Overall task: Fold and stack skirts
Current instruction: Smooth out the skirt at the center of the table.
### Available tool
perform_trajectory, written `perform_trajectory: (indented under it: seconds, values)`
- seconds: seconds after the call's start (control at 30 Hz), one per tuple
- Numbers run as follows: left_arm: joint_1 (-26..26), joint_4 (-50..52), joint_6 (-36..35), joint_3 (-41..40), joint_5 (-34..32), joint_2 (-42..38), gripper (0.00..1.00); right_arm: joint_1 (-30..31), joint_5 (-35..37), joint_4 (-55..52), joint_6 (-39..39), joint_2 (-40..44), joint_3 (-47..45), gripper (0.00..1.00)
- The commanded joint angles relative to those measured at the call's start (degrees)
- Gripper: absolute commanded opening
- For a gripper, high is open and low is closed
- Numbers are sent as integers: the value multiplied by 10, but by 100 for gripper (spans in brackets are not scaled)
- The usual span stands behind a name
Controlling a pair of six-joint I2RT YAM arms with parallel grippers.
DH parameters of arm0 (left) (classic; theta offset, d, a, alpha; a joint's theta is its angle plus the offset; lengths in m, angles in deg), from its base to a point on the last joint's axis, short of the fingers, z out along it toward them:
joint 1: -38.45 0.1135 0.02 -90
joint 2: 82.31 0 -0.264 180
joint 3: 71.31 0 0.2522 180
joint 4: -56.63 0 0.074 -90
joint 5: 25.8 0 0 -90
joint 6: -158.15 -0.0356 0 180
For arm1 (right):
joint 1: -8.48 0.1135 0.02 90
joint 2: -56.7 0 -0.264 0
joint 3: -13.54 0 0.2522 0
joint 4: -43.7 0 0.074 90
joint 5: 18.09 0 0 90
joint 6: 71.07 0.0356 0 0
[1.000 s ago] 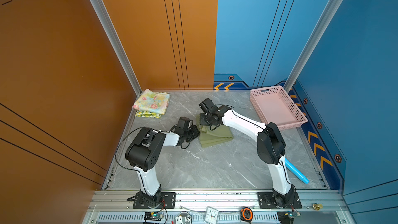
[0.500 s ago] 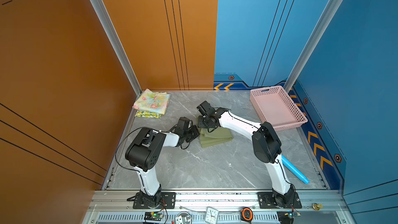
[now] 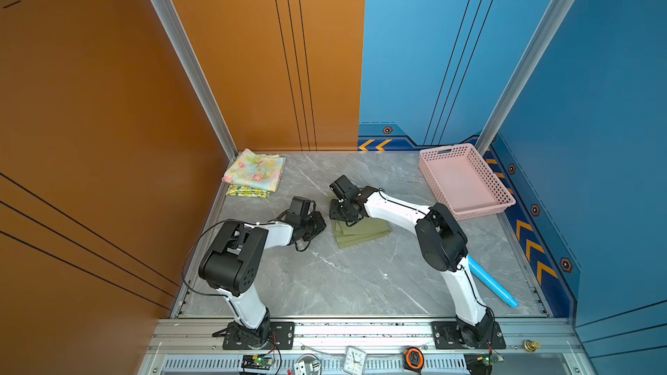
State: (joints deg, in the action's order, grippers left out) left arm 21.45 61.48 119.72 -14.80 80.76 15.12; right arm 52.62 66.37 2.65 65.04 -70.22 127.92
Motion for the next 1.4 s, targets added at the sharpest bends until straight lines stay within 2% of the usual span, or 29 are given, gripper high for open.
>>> perform_trajectory:
  seconds: [0.0, 0.17, 0.2, 0.4, 0.63, 0.8, 0.9, 1.1, 1.37]
  values:
    - [12, 89, -31, 10, -31, -32, 14, -16, -11, 17, 0, 31, -11, 46]
    - [16, 137, -58, 34, -51, -67, 23, -35, -2, 31, -10, 72, -44, 50]
    - [14, 145, -65, 40, -55, -74, 25, -55, 2, 32, -13, 76, -54, 52]
    - [-41, 210, -108, 116, -103, -95, 27, -106, 16, 62, -25, 162, -131, 55]
    - [-141, 258, -145, 241, -136, -19, 22, -170, 8, 76, -31, 214, -191, 55]
    - [-157, 259, -147, 283, -120, 48, 16, -191, 8, 75, -40, 238, -211, 55]
    - [-153, 253, -150, 286, -112, 77, 13, -194, 12, 71, -48, 248, -219, 55]
    - [-134, 203, -149, 240, -81, 112, 7, -186, 29, 54, -68, 247, -214, 54]
    - [-118, 147, -142, 173, -67, 111, 0, -146, 69, 10, -102, 197, -147, 49]
